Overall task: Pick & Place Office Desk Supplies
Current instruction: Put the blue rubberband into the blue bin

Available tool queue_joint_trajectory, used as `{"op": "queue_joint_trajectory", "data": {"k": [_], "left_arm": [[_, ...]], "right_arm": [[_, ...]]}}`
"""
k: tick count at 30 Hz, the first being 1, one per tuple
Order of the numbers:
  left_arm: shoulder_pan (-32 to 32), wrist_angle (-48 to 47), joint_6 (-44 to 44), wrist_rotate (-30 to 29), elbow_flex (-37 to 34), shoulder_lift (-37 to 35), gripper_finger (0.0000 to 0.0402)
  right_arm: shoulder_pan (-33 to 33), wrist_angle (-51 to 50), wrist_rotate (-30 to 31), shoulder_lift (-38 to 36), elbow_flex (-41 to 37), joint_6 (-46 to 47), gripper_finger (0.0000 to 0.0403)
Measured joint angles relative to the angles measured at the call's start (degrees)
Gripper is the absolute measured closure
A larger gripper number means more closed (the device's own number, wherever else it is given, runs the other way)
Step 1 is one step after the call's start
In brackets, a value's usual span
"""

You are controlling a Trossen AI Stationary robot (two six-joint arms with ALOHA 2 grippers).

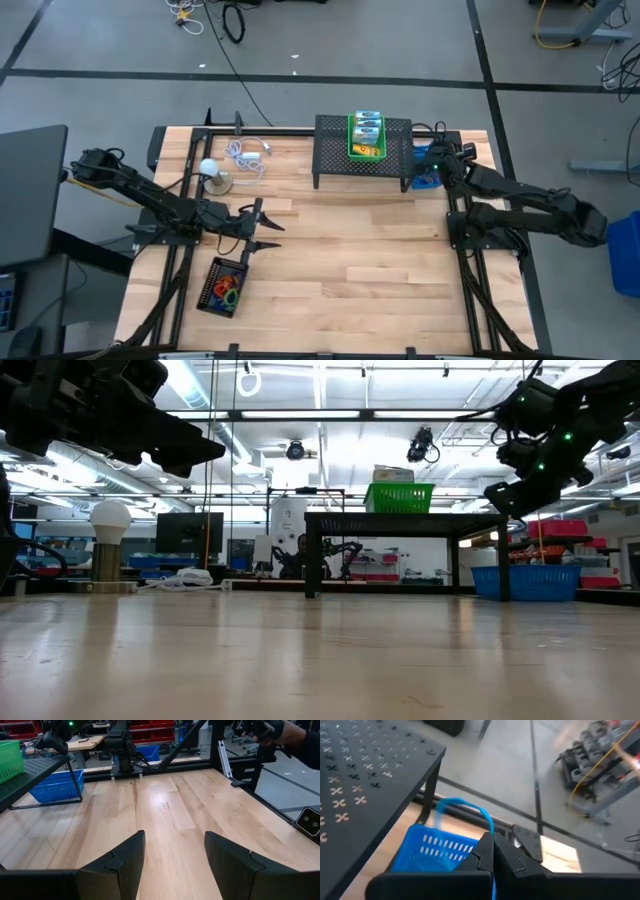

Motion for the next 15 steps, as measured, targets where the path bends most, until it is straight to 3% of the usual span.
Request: {"op": "queue_joint_trajectory", "data": {"k": [9, 15], "left_arm": [[0.0, 0.0, 0.0, 0.0, 0.0, 0.0, 0.0189], [0.0, 0.0, 0.0, 0.0, 0.0, 0.0, 0.0189]], "right_arm": [[-1.9, -2.7, -4.1, 0.0, 0.0, -0.2, 0.0400], [-1.9, -2.7, -7.6, 0.0, 0.0, -1.1, 0.0361]]}}
